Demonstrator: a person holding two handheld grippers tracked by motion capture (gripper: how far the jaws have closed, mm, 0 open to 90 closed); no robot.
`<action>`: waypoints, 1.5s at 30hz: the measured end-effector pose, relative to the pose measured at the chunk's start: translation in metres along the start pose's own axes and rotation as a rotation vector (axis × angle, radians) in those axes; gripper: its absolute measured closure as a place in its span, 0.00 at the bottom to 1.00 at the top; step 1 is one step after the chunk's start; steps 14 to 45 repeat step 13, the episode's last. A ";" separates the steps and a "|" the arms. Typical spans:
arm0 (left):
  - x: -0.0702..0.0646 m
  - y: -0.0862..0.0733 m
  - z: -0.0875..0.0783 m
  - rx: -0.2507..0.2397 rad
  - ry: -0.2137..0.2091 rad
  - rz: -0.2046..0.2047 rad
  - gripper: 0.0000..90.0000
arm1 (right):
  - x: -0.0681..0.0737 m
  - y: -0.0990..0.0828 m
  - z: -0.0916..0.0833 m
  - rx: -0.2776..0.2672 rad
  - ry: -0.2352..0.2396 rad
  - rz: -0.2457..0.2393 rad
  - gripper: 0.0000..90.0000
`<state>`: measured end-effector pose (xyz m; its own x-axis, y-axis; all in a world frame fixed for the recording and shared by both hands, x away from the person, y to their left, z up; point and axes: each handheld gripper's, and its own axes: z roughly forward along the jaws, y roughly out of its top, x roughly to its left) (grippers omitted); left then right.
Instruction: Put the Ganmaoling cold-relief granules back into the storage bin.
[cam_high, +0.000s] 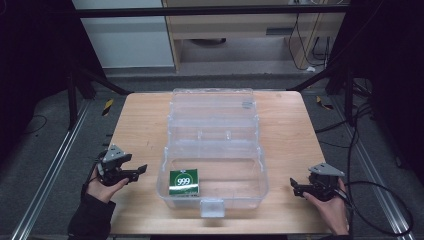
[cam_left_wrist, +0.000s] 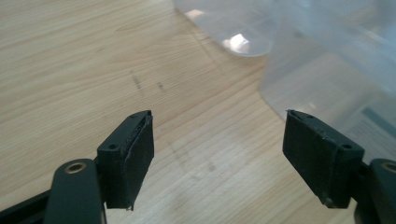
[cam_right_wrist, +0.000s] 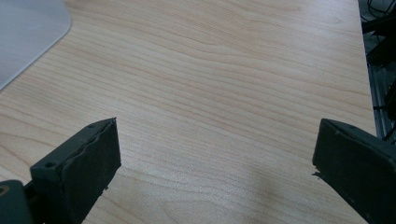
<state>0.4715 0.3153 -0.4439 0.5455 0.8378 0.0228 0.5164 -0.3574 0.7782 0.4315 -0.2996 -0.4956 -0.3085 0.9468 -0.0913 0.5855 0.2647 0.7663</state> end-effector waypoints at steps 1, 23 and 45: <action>0.002 -0.002 0.001 -0.002 0.012 -0.016 0.28 | 0.000 0.000 0.000 0.000 0.000 0.000 0.01; 0.014 -0.023 0.009 0.017 0.160 -0.112 0.28 | -0.001 -0.002 0.001 0.008 -0.016 0.016 0.01; 0.014 -0.023 0.009 0.017 0.160 -0.112 0.28 | -0.001 -0.002 0.001 0.008 -0.016 0.016 0.01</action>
